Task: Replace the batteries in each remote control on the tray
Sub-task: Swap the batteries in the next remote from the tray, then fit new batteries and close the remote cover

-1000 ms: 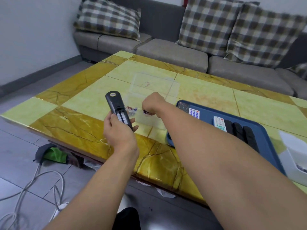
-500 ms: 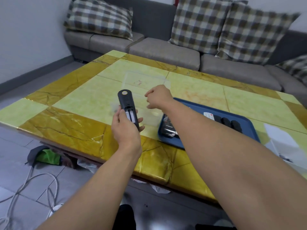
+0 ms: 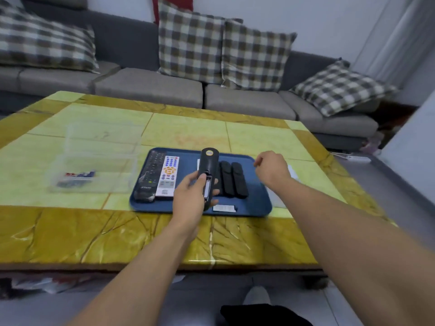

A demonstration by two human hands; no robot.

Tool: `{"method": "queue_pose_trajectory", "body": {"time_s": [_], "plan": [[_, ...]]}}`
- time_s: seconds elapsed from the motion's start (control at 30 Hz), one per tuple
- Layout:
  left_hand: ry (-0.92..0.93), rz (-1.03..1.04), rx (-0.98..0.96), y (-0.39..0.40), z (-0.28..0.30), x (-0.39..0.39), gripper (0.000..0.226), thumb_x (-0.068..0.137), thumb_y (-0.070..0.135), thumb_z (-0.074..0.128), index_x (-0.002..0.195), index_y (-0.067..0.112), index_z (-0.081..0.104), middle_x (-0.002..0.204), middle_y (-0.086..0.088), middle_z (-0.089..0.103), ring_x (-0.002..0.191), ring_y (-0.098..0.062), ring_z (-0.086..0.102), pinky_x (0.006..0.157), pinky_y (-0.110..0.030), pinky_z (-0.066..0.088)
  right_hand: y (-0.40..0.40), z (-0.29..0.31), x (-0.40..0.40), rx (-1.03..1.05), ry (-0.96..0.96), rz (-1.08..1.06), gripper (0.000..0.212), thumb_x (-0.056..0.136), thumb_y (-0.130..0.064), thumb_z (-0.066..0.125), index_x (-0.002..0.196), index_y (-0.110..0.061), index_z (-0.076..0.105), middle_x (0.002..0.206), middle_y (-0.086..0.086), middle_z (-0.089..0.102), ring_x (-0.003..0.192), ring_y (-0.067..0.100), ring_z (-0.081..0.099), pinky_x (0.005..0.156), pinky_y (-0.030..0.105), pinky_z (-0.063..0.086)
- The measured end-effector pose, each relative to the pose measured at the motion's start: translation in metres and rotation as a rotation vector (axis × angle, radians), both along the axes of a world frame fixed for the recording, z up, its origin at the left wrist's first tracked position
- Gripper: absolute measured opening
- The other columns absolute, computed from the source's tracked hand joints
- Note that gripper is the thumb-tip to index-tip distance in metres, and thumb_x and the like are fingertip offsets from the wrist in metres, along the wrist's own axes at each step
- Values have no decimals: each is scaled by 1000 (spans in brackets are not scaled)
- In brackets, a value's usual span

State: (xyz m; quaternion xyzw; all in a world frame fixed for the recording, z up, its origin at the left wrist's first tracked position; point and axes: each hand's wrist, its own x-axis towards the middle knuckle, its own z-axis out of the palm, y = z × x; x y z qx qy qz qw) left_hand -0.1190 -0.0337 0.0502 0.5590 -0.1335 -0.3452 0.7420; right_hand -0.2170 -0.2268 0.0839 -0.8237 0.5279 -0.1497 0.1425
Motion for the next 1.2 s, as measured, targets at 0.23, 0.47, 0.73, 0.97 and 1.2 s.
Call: {"method": "queue_pose_trajectory", "body": {"time_s": [0.23, 0.47, 0.73, 0.97, 1.2], "plan": [[-54, -64, 61, -32, -7, -26, 28, 105, 25, 50, 130, 17, 59, 102, -6, 77, 82, -16, 75, 61, -30, 58, -42, -11, -63, 50, 46, -98, 25, 89, -3, 55, 107, -5, 72, 107, 16, 68, 102, 32, 65, 86, 38, 55], [-65, -37, 95, -48, -16, -28, 28, 104, 25, 52, 130, 16, 59, 99, -6, 78, 82, -18, 75, 60, -31, 58, -59, -14, -73, 191, -109, -193, 13, 81, -13, 71, 90, -5, 70, 89, 12, 73, 75, 28, 72, 69, 38, 62], [-56, -4, 82, -54, -21, -30, 26, 104, 24, 52, 128, 16, 61, 96, -5, 78, 74, -14, 74, 57, -29, 58, -50, -33, -57, 334, -200, -34, 13, 91, -11, 62, 78, -11, 66, 74, 10, 66, 65, 23, 63, 70, 34, 59], [-57, 5, 83, -55, -24, -29, 26, 103, 24, 53, 126, 16, 63, 95, -5, 78, 77, -16, 74, 57, -30, 57, -71, -28, -61, 180, 137, -120, 22, 75, -9, 74, 96, -12, 73, 94, 2, 72, 79, 19, 70, 65, 27, 60], [-45, 10, 76, -55, -24, -27, 24, 103, 24, 53, 124, 16, 63, 94, -6, 78, 77, -17, 73, 58, -30, 56, -62, -37, -53, 183, 294, -88, 12, 77, -16, 71, 80, -8, 62, 73, 2, 57, 58, 15, 50, 48, 20, 38]]}}
